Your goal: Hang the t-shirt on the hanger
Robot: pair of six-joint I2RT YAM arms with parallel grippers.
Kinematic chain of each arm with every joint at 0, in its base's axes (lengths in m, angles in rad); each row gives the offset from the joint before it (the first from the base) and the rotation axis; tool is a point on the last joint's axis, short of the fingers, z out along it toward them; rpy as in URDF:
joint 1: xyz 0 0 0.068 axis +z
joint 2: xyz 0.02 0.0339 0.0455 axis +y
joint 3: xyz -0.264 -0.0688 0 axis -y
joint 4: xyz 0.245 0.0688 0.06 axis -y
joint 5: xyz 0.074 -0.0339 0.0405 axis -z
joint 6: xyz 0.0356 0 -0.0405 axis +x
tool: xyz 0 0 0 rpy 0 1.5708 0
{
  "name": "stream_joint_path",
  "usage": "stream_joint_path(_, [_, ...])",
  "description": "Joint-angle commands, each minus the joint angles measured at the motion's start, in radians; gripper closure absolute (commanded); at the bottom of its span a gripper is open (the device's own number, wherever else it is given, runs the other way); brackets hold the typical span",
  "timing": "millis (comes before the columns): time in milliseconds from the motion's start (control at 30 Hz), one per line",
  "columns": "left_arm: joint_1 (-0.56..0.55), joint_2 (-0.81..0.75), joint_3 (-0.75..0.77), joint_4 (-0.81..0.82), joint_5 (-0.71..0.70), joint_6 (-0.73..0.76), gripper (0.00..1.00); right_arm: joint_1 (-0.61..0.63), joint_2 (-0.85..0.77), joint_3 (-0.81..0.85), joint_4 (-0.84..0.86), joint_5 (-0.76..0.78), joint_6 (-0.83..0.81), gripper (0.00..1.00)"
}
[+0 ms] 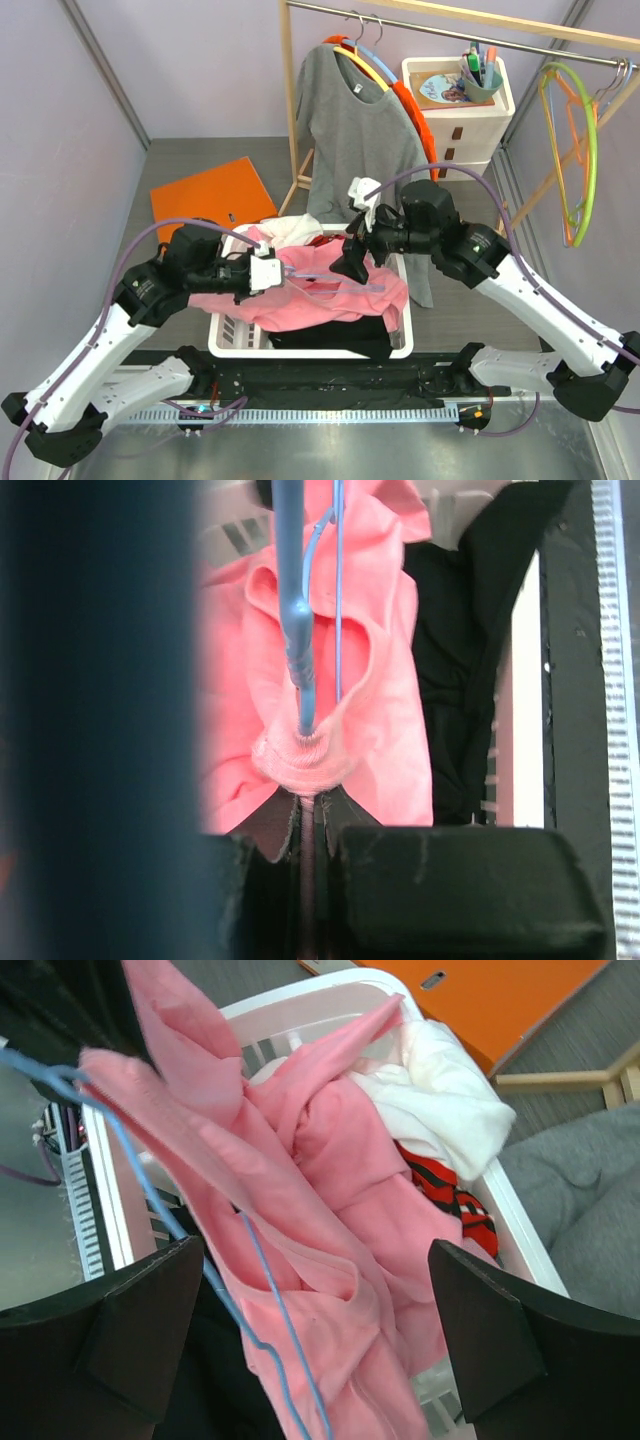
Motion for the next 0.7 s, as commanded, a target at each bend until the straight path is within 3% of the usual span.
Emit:
stream_joint_path(0, [-0.002, -0.007, 0.025, -0.078, 0.094, 0.135, 1.00, -0.054, 0.036, 0.071, -0.077, 0.093, 0.134, 0.00])
stream_joint_path(333, [-0.004, -0.018, 0.042, -0.053, 0.097, 0.141, 1.00, -0.079, 0.108, -0.022, -0.172, 0.104, 0.039, 0.02])
stream_joint_path(667, [-0.002, -0.036, 0.008, 0.017, 0.062, 0.062, 1.00, 0.033, 0.179, -0.025, -0.112, 0.236, 0.000, 0.12])
